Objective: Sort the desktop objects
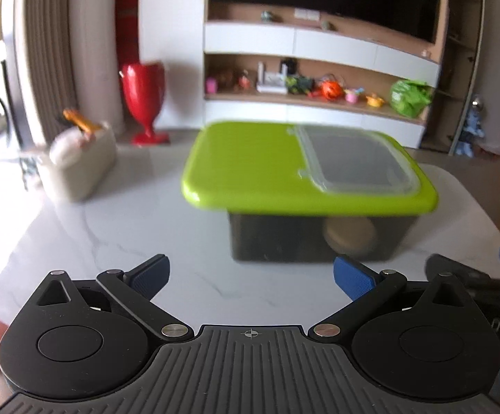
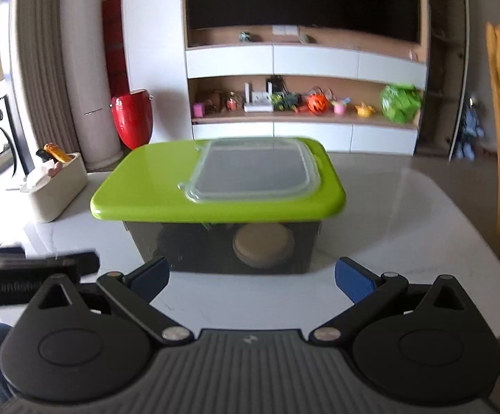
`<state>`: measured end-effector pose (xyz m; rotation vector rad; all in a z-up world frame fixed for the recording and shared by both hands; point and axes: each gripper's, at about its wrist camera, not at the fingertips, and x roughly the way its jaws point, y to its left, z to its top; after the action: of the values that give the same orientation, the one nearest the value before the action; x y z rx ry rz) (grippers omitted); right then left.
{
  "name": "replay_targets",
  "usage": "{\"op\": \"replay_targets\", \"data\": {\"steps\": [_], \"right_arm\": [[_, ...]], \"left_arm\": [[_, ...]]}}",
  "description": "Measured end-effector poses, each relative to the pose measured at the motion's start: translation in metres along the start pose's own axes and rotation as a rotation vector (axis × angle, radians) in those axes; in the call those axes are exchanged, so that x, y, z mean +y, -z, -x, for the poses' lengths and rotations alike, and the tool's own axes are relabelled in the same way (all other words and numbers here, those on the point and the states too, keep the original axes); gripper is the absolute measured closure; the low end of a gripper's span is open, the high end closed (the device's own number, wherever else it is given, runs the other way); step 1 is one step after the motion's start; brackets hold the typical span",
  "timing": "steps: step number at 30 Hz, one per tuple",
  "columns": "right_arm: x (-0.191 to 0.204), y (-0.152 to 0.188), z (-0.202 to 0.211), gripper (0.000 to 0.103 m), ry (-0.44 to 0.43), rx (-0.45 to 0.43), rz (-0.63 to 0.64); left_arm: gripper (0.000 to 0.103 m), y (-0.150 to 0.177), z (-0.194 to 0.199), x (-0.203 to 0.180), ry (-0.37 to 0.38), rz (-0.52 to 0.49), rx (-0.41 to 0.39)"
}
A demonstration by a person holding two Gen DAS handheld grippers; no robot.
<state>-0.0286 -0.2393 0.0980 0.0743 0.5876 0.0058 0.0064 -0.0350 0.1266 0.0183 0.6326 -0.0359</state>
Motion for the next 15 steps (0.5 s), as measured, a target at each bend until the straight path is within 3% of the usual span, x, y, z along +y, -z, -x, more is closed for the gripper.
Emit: {"op": "replay_targets", "data": {"steps": [4, 8, 15], "right_arm": [[0.007, -0.013, 0.001, 0.000, 0.038, -0.023, 0.029], [0.000, -0.012, -0.009, 0.000, 0.057, -0.006, 0.000], [-0.026, 0.009, -0.030, 0.000, 0.000, 0.087, -0.117]], "left_arm": [[0.000, -0.016, 0.000, 0.003, 0.001, 0.016, -0.043], [0.000, -0.005, 0.000, 0.008, 0.026, 0.047, -0.059], [0.000, 0.025, -0.032, 0.005, 0.044, 0.046, 0.061]]}}
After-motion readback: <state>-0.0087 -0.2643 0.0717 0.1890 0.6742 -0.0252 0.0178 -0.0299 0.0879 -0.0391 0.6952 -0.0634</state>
